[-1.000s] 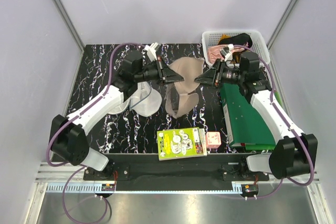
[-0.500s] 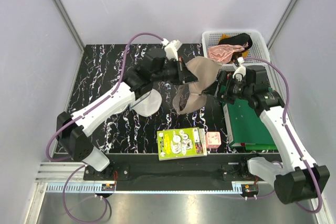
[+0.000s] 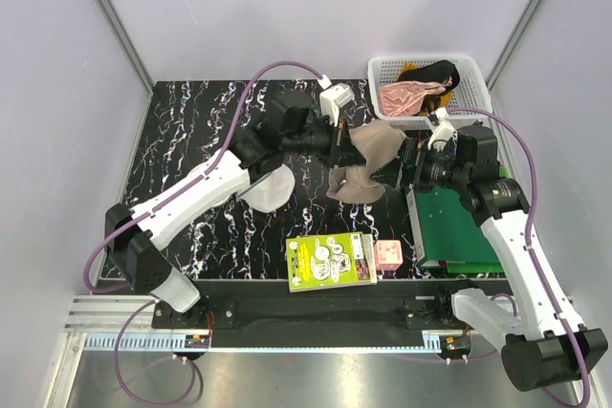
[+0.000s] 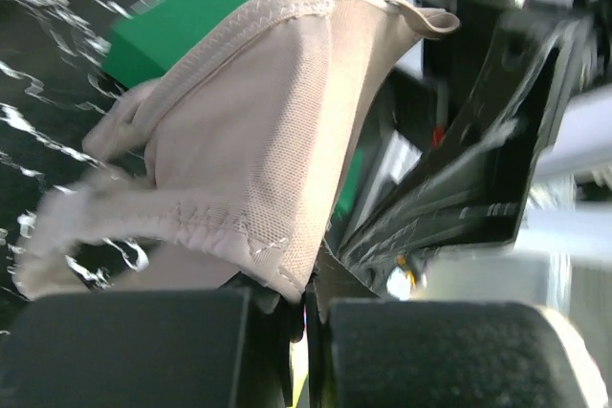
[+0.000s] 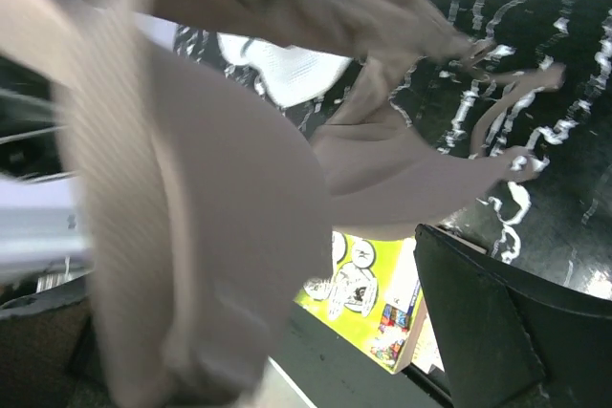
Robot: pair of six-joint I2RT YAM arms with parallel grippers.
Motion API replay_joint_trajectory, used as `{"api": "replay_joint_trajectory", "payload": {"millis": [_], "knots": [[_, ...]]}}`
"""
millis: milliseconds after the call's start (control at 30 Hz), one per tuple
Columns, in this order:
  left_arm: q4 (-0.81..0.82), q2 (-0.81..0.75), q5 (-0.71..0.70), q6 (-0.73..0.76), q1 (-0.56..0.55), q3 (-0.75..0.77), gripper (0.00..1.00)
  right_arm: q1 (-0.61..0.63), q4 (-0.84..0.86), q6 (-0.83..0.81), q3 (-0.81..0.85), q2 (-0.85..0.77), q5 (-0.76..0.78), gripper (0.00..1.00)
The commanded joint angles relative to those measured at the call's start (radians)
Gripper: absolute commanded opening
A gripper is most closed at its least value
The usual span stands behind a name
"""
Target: Place the bra in the laundry bag and zip it closed
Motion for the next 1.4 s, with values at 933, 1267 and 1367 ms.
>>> {"api": "replay_joint_trajectory", "payload": {"millis": [933, 1267, 1367], "knots": [[-0.311, -0.069, 0.496, 0.371, 0.079, 0.048, 0.00, 0.044, 0.372, 0.156, 0.072, 0.127, -0.470, 0.76], [-0.313, -0.115, 0.443, 0.361, 0.137, 0.015, 0.47, 0.064, 0.417, 0.227, 0.059, 0.145, -0.432, 0.00], [-0.307, -0.185, 0.443, 0.370, 0.176, -0.090, 0.62, 0.065, 0.432, 0.248, 0.068, 0.142, -0.430, 0.00]]}}
